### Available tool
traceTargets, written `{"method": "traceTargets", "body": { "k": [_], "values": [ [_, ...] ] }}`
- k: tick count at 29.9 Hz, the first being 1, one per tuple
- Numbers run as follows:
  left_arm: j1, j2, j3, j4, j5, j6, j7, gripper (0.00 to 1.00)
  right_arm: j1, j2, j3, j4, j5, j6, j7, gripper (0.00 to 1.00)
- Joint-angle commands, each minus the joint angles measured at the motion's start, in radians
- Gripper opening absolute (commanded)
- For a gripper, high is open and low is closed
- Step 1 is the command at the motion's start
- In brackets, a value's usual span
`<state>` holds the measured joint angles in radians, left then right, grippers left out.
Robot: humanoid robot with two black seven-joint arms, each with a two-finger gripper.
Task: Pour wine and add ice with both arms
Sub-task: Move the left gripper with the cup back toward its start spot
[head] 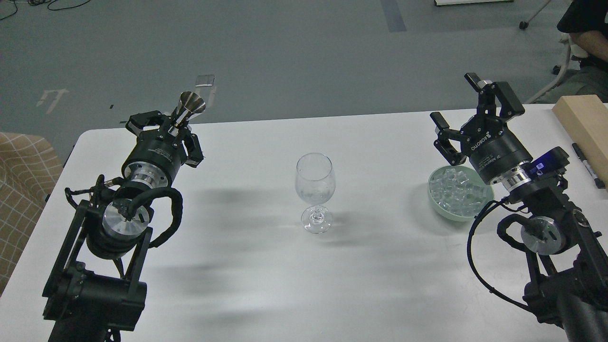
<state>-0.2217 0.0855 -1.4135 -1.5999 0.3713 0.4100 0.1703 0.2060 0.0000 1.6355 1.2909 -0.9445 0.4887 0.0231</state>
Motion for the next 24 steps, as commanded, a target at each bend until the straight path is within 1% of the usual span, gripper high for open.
{"method": "traceTargets", "body": {
  "k": [1,2,4,6,8,9,10,11,14,17,20,22,24],
  "values": [
    [-0.004,-0.022,-0.007,0.005,-0.049,0.007,-0.012,0.01,-0.004,0.0,-0.002,0.005,0.0,0.0,0.0,1.0],
    [-0.007,-0.048,-0.016,0.006,-0.054,0.007,-0.027,0.01,-0.004,0.0,-0.002,0.007,0.0,0.0,0.0,1.0],
    [-0.007,-0.072,-0.063,0.009,-0.064,0.007,-0.041,0.03,-0.004,0.0,-0.002,0.007,0.0,0.0,0.001,1.0],
    [-0.008,-0.078,-0.097,0.015,-0.089,0.004,-0.046,0.05,-0.004,0.0,-0.003,0.007,0.001,0.0,0.001,1.0],
    [-0.018,-0.078,-0.134,0.052,-0.144,-0.006,-0.067,0.07,-0.005,0.0,-0.003,0.007,0.0,0.0,0.0,1.0],
    [-0.022,-0.076,-0.148,0.089,-0.181,-0.023,-0.099,0.07,-0.005,0.0,-0.005,0.007,0.0,0.0,0.0,1.0],
    [-0.025,-0.073,-0.153,0.116,-0.202,-0.043,-0.121,0.07,-0.007,0.0,-0.005,0.007,0.0,0.0,0.0,1.0],
    [-0.025,-0.073,-0.154,0.126,-0.207,-0.054,-0.127,0.07,-0.008,0.0,-0.005,0.007,0.0,0.0,0.0,1.0],
    [-0.015,-0.069,-0.176,0.136,-0.212,-0.08,-0.135,0.06,-0.017,0.0,-0.005,0.008,0.001,0.0,0.0,1.0],
    [-0.004,-0.066,-0.234,0.147,-0.227,-0.108,-0.132,0.06,-0.02,0.0,-0.005,0.007,0.001,0.0,0.0,1.0],
    [0.002,-0.044,-0.245,0.196,-0.249,-0.166,-0.133,0.06,-0.02,0.0,-0.008,0.004,0.0,0.0,0.001,1.0],
    [0.002,-0.007,-0.257,0.276,-0.256,-0.229,-0.138,0.06,-0.02,0.0,-0.008,0.001,0.0,0.0,0.0,1.0],
    [0.004,0.002,-0.277,0.304,-0.259,-0.249,-0.138,0.06,-0.019,0.0,-0.008,0.004,0.0,0.0,0.0,1.0]
  ]
}}
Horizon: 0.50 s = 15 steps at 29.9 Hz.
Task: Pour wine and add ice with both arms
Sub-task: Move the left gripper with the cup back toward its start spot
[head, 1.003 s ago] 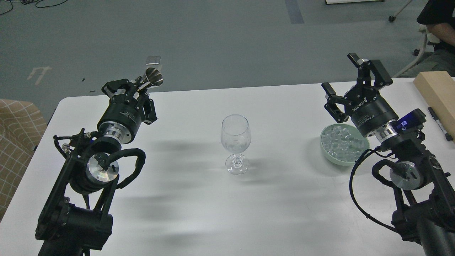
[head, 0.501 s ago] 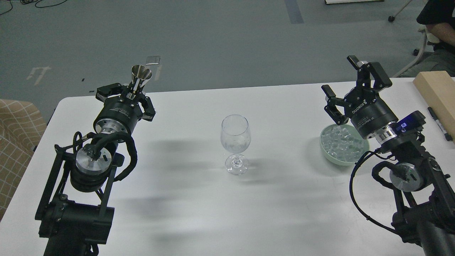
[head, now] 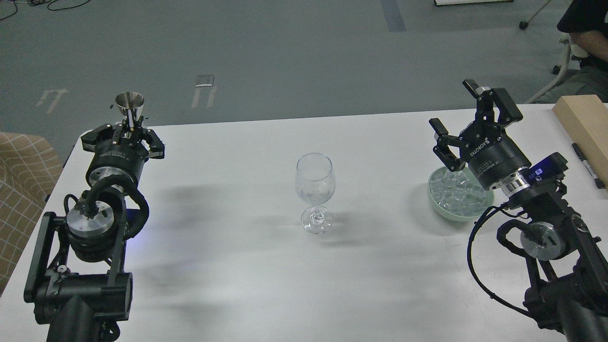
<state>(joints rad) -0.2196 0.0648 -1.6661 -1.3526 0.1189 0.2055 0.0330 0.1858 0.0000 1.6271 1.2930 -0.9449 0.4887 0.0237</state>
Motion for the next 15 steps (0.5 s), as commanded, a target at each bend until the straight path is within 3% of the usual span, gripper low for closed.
{"method": "traceTargets", "body": {
  "k": [1,6,15],
  "values": [
    [0.002,0.023,-0.032,0.059,-0.011,-0.052,-0.001,0.06,0.001,0.0,0.0,0.002,0.0,0.0,-0.001,1.0],
    [0.013,0.027,-0.047,0.104,-0.08,-0.162,-0.005,0.06,0.004,0.0,0.0,-0.001,0.0,0.0,-0.001,1.0],
    [0.023,0.015,-0.047,0.121,-0.114,-0.199,-0.015,0.05,0.001,0.0,-0.001,-0.003,0.0,0.0,-0.001,1.0]
  ]
}}
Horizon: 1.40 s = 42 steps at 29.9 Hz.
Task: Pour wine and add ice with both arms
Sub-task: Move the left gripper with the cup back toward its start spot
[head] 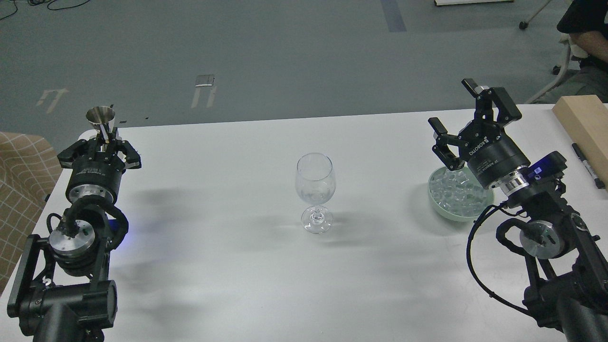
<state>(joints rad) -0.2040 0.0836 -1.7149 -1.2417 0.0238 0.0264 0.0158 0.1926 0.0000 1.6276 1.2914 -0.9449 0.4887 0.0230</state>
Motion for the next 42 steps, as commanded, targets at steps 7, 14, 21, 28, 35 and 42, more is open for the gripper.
{"method": "traceTargets", "body": {
  "k": [7,14,21,28,35,42],
  "values": [
    [0.025,-0.005,0.026,0.041,-0.013,-0.008,0.013,0.03,-0.012,0.0,-0.003,0.003,0.0,0.0,0.0,1.0],
    [0.026,0.001,0.043,0.087,-0.019,-0.023,0.029,0.07,-0.03,0.0,-0.003,0.006,0.0,0.0,0.0,1.0],
    [0.031,-0.005,0.047,0.097,-0.018,-0.028,0.029,0.08,-0.039,0.0,-0.003,0.008,0.0,0.0,0.0,1.0],
    [0.031,-0.002,0.051,0.105,-0.018,-0.026,0.029,0.13,-0.039,0.0,-0.002,0.009,0.0,0.0,0.0,1.0],
    [0.043,-0.024,0.063,0.116,-0.015,-0.039,0.029,0.14,-0.039,0.0,0.003,0.014,0.0,0.0,0.0,1.0],
    [0.028,-0.018,0.074,0.119,-0.013,-0.034,0.027,0.15,-0.044,0.0,0.003,0.025,0.0,0.0,0.0,1.0]
  ]
}}
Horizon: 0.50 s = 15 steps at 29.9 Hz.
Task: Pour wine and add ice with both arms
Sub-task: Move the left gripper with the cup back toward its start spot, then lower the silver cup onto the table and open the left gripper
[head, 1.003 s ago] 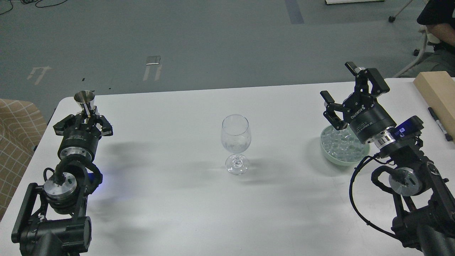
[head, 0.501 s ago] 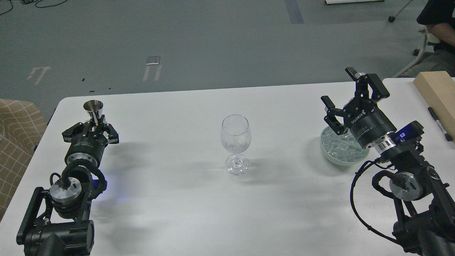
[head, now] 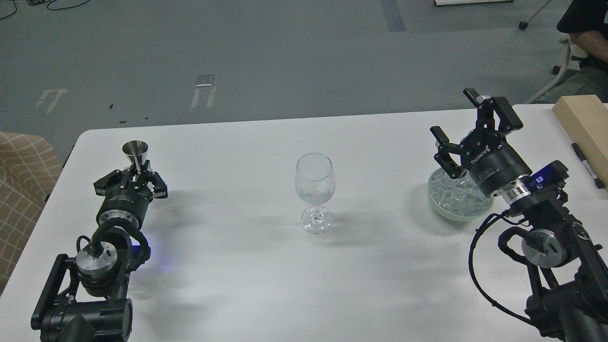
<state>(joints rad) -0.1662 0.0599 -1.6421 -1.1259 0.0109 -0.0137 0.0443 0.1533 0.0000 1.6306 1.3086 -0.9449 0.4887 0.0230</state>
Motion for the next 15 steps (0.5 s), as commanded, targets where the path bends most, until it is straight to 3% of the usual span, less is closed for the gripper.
{"method": "traceTargets", "body": {
  "k": [1,10,15],
  "values": [
    [-0.012,0.006,0.001,0.003,0.001,0.004,-0.001,0.15,-0.006,0.0,0.0,0.011,0.0,0.0,0.0,1.0],
    [-0.026,0.006,0.001,0.025,0.006,0.005,-0.001,0.33,-0.018,0.0,0.0,0.017,0.0,0.0,0.0,1.0],
    [-0.027,0.008,0.002,0.04,0.007,0.001,0.0,0.38,-0.018,0.0,-0.002,0.015,0.0,0.0,0.0,1.0]
  ]
}}
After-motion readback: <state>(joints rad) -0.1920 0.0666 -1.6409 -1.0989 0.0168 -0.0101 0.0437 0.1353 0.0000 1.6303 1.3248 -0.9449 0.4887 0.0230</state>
